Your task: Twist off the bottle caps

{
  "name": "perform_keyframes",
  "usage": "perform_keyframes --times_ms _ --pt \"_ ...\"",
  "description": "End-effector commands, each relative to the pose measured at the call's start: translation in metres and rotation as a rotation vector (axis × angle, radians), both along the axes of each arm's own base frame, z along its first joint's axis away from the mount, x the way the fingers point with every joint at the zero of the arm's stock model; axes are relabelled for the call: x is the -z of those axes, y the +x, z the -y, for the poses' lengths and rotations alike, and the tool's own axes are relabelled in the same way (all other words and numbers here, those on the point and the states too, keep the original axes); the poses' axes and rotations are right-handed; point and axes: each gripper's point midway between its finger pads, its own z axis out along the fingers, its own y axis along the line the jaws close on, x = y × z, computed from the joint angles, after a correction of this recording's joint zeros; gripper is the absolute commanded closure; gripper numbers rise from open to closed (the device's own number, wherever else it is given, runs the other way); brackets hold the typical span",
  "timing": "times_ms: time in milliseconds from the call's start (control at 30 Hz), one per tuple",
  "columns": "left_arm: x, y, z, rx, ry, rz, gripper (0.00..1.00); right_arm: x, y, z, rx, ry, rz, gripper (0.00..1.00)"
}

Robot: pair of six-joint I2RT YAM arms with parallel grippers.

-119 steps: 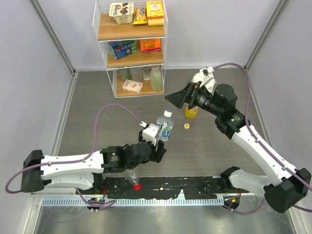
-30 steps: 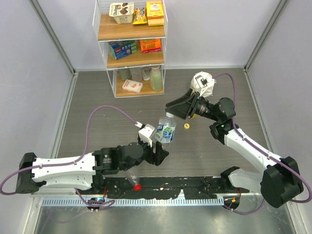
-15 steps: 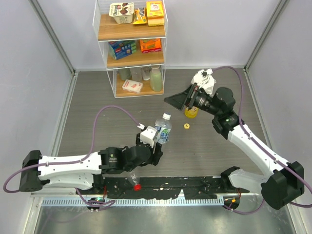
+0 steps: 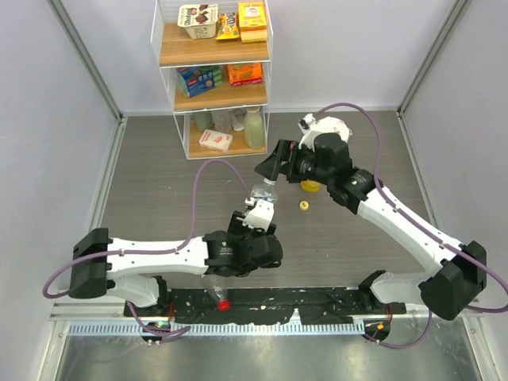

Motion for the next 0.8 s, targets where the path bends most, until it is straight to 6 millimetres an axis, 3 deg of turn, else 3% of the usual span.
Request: perform_keyframes --times_ms 0,167,300,667,767 --pt "-0.021 0.014 -0.014 -0.147 0.045 0.118 1.00 -0.004 0.011 0.004 0.097 -0.051 0.030 0.02" --pt "-0.021 0.016 -0.013 -0.164 0.096 0.139 1.00 -0.004 0.011 0.004 0.106 -0.036 0.032 0.07" --pt "-0.021 0.015 -0.009 -0.161 0.102 0.134 1.00 -0.005 0.006 -0.003 0.071 -0.014 0.037 0.26" --pt "-0.024 0.014 -0.007 -0.155 0.065 0.130 1.00 0.005 0.001 -0.007 0.048 -0.017 0.026 0.31" --pt "-0.023 0.014 -0.008 -0.160 0.060 0.126 1.00 0.007 0.001 -0.009 0.043 -0.007 0.024 0.44"
